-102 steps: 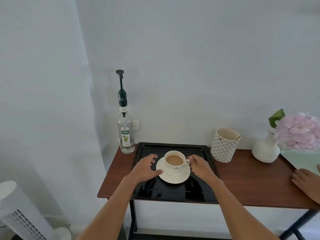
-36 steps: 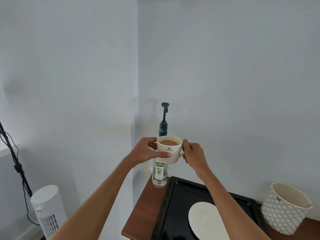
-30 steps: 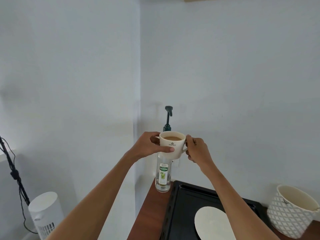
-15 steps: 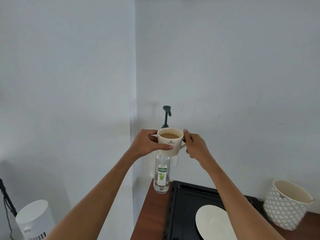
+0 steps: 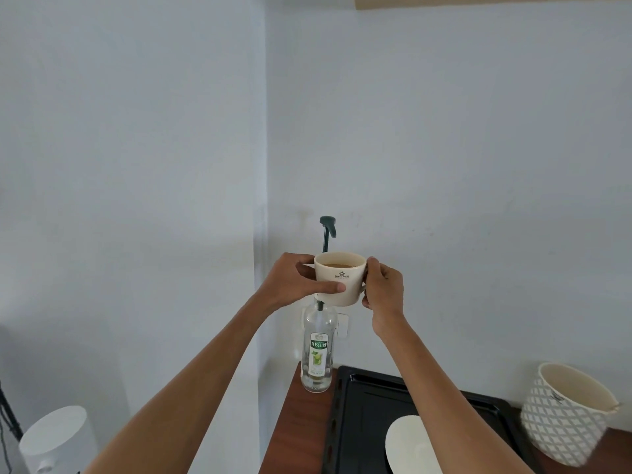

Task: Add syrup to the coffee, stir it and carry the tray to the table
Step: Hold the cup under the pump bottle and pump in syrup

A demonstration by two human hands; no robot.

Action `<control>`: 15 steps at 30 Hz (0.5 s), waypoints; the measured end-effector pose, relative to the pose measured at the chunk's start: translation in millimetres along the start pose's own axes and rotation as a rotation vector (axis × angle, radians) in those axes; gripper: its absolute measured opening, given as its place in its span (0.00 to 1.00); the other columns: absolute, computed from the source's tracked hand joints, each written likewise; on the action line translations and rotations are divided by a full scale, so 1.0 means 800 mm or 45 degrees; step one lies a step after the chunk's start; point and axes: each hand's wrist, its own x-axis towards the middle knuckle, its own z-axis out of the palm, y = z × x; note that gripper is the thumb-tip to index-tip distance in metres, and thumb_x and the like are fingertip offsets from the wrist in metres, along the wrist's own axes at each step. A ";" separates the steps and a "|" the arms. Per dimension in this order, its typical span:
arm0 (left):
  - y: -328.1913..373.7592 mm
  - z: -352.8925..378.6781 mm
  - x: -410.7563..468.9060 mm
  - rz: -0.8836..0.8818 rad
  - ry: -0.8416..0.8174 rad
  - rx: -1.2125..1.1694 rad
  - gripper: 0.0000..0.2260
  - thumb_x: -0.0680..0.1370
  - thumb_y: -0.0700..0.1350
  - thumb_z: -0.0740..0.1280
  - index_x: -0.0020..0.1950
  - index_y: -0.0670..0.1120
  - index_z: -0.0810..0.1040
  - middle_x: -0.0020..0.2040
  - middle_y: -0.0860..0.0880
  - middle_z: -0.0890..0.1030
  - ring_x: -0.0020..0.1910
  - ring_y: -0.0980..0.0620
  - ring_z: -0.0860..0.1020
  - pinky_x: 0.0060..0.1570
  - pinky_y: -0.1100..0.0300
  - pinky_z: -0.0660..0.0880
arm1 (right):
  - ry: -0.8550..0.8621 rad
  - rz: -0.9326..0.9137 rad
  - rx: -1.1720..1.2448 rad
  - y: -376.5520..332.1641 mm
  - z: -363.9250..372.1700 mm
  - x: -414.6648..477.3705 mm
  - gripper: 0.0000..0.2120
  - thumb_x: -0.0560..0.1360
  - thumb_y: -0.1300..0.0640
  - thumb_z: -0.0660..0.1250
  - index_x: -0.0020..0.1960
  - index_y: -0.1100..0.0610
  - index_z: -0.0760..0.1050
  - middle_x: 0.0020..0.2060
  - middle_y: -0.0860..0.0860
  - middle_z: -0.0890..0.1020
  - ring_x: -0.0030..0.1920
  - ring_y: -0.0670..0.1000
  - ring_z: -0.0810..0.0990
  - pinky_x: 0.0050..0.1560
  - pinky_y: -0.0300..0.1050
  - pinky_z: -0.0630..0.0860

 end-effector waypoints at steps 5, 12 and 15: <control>0.001 -0.005 0.004 0.028 0.009 0.006 0.22 0.64 0.47 0.85 0.57 0.48 0.87 0.45 0.55 0.89 0.43 0.62 0.86 0.40 0.73 0.76 | 0.003 -0.029 -0.030 -0.008 0.010 0.003 0.13 0.77 0.59 0.56 0.34 0.59 0.64 0.28 0.51 0.62 0.30 0.51 0.59 0.28 0.42 0.58; 0.008 -0.027 0.014 0.087 -0.190 0.159 0.24 0.64 0.44 0.85 0.59 0.48 0.85 0.47 0.56 0.89 0.45 0.59 0.85 0.45 0.71 0.78 | -0.001 -0.109 -0.113 -0.010 0.013 0.006 0.17 0.79 0.60 0.53 0.31 0.55 0.58 0.28 0.51 0.62 0.31 0.51 0.59 0.34 0.46 0.57; 0.012 -0.051 0.025 0.077 -0.265 0.279 0.17 0.68 0.38 0.82 0.55 0.46 0.86 0.44 0.51 0.89 0.40 0.57 0.85 0.44 0.63 0.81 | 0.006 -0.106 -0.123 -0.014 0.012 0.008 0.16 0.79 0.60 0.53 0.32 0.55 0.58 0.29 0.52 0.61 0.32 0.52 0.58 0.35 0.48 0.57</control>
